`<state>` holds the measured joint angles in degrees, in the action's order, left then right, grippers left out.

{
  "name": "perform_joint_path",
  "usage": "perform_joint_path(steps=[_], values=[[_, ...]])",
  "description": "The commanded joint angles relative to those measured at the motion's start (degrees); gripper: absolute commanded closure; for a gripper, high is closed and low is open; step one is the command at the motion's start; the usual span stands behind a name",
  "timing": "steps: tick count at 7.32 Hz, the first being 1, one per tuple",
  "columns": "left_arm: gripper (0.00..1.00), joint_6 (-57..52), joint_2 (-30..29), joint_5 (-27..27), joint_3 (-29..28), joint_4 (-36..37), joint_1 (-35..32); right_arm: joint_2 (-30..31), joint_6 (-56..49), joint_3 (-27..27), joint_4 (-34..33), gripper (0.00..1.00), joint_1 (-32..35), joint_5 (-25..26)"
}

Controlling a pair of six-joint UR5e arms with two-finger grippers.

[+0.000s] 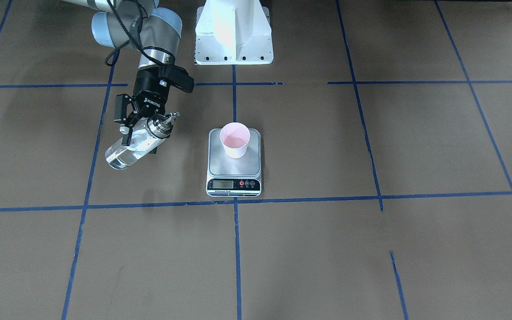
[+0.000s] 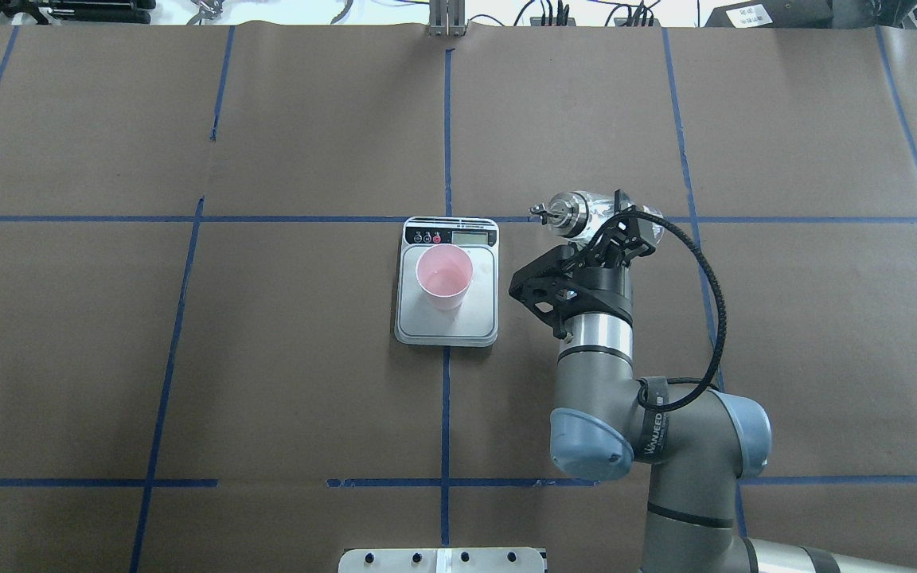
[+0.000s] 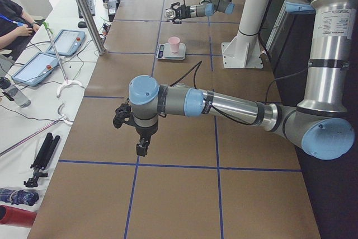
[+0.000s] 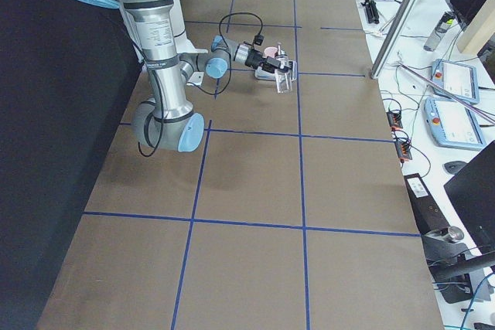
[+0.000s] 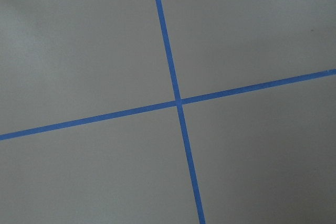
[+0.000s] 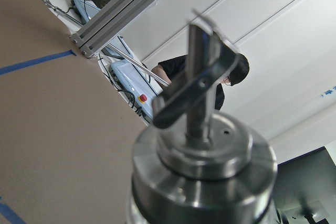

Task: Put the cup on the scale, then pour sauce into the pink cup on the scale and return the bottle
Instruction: 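Lift the bottle with the right gripper and carry it over the cup, then tilt the bottle spout down over the pink cup with the right gripper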

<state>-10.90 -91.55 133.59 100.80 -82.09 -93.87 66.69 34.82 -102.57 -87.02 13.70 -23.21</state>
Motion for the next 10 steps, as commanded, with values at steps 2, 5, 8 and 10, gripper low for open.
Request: perform_joint_path(steps=[2,5,8,10], values=[[0.00,0.0,0.1,0.0,-0.2,0.0,0.0,-4.6,-1.8,1.0,-8.0,1.00,-2.8,2.4],[0.00,0.0,0.6,0.0,-0.1,0.0,0.0,-5.4,-6.8,1.4,-8.0,1.00,-2.9,3.5],[0.00,0.0,0.6,0.0,0.0,0.0,0.0,-6.7,-7.0,1.5,-8.0,1.00,-2.6,3.6],[0.00,0.0,0.6,0.0,0.0,0.0,0.0,-6.7,-7.0,1.6,-8.1,1.00,-2.4,3.6]])
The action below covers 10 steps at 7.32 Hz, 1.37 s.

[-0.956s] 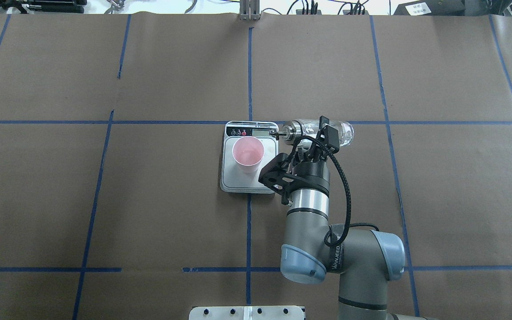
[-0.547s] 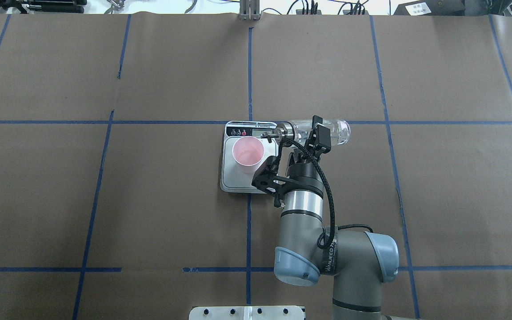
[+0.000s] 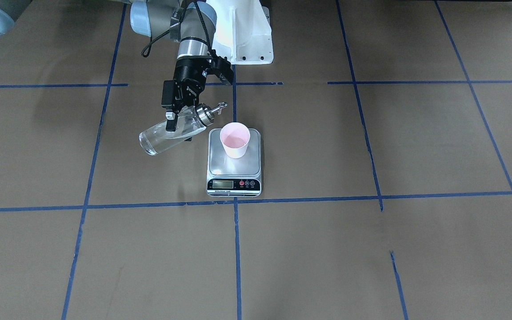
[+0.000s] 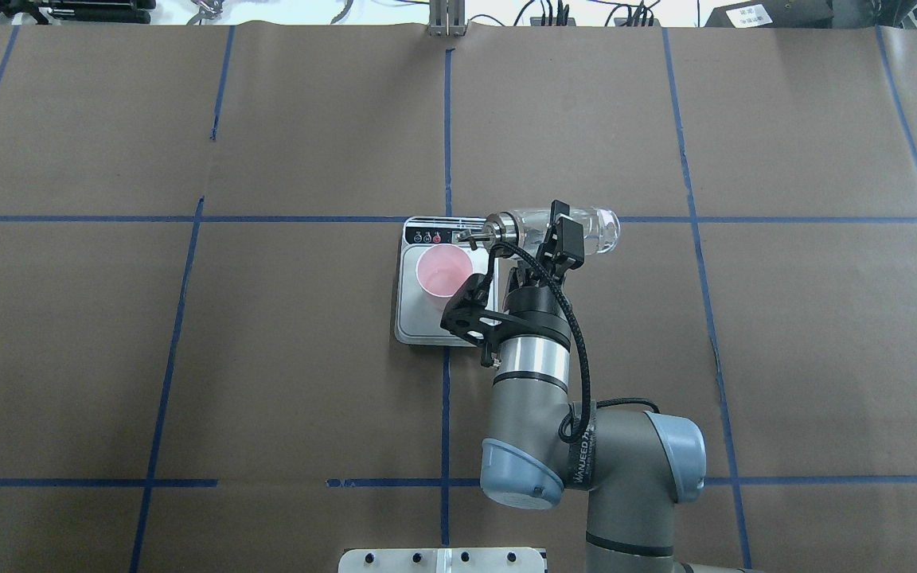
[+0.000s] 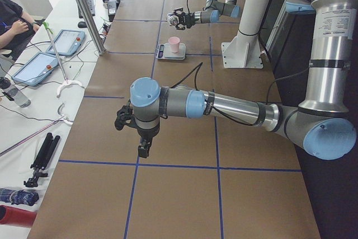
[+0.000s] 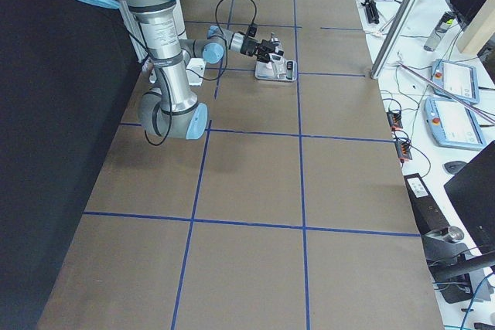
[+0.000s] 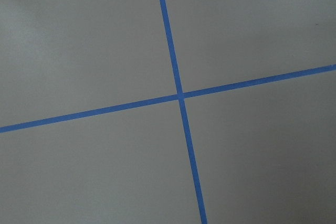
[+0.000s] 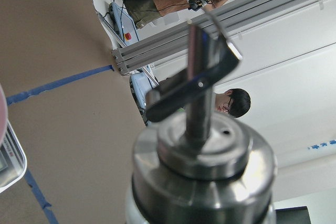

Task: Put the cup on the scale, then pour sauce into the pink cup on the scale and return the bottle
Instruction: 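Tilt the bottle spout down over the pink cup with the right gripper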

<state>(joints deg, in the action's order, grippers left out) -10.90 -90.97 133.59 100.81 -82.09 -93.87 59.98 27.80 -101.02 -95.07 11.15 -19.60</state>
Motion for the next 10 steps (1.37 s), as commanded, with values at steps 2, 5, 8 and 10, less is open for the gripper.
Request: perform_joint_path(steps=[2,5,8,10], values=[[0.00,0.0,0.0,0.0,0.0,0.0,0.0,0.0,0.0,1.4,0.0,1.00,1.1,0.0],[0.00,0.0,0.0,0.0,-0.1,0.0,0.0,-3.1,-0.1,6.6,-0.4,1.00,2.2,0.4],[0.00,0.0,0.0,0.0,-0.2,0.0,0.0,-2.3,-3.5,7.2,-0.5,1.00,2.3,3.2],[0.00,0.0,0.0,0.0,-0.2,0.0,0.0,-2.3,-3.7,7.2,-4.3,1.00,2.2,5.7]])
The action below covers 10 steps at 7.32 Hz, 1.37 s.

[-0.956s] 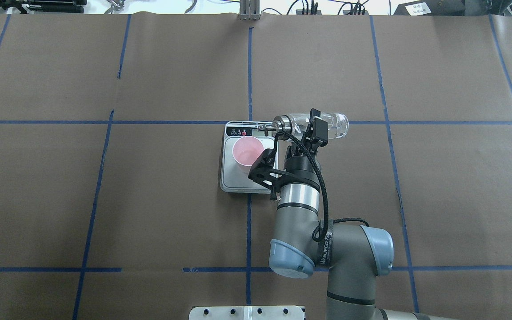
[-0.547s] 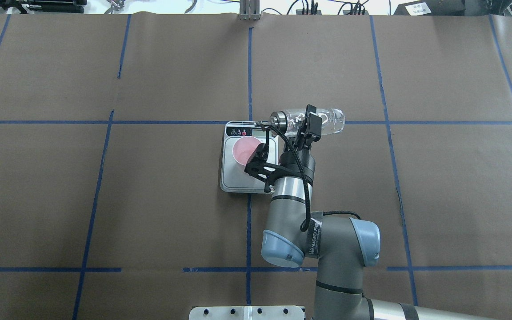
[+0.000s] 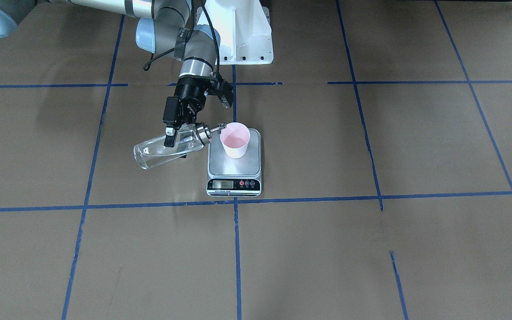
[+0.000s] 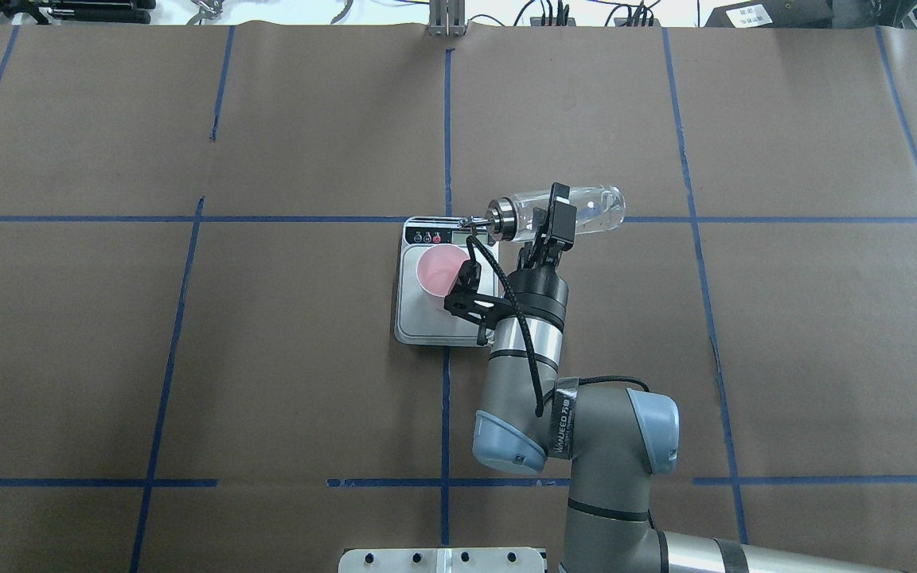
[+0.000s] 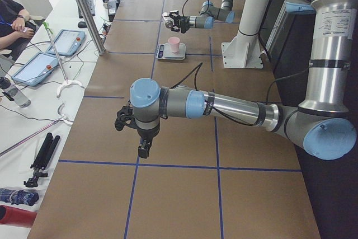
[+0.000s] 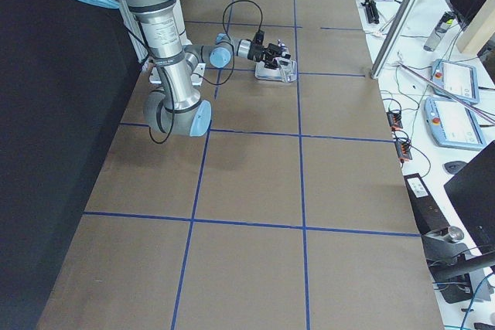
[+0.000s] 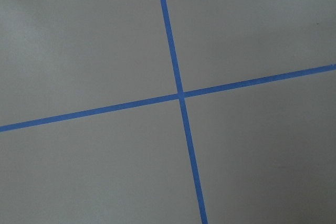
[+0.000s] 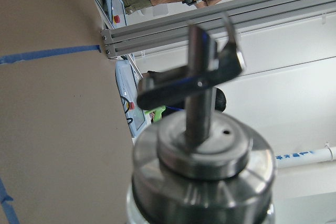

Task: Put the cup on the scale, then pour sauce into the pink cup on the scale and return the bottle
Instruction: 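Tilt the bottle spout down over the pink cup with the right gripper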

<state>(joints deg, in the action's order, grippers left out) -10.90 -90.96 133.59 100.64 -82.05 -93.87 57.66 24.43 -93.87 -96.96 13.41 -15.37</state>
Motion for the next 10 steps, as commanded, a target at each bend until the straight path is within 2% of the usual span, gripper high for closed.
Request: perform_joint_path(steps=[1,3,6,10], values=[[0.00,0.0,0.0,0.0,0.0,0.0,0.0,0.1,-0.4,0.0,-2.9,1.00,-0.1,1.8],[0.00,0.0,0.0,0.0,0.0,0.6,0.0,0.2,-1.1,0.0,-4.9,1.00,-0.1,3.1],[0.00,0.0,0.0,0.0,0.0,0.8,0.0,0.3,-1.2,1.7,-5.0,1.00,-0.7,7.0],[0.00,0.0,0.0,0.0,-0.1,0.8,0.0,1.0,-3.1,2.2,-5.0,1.00,-0.9,9.5]])
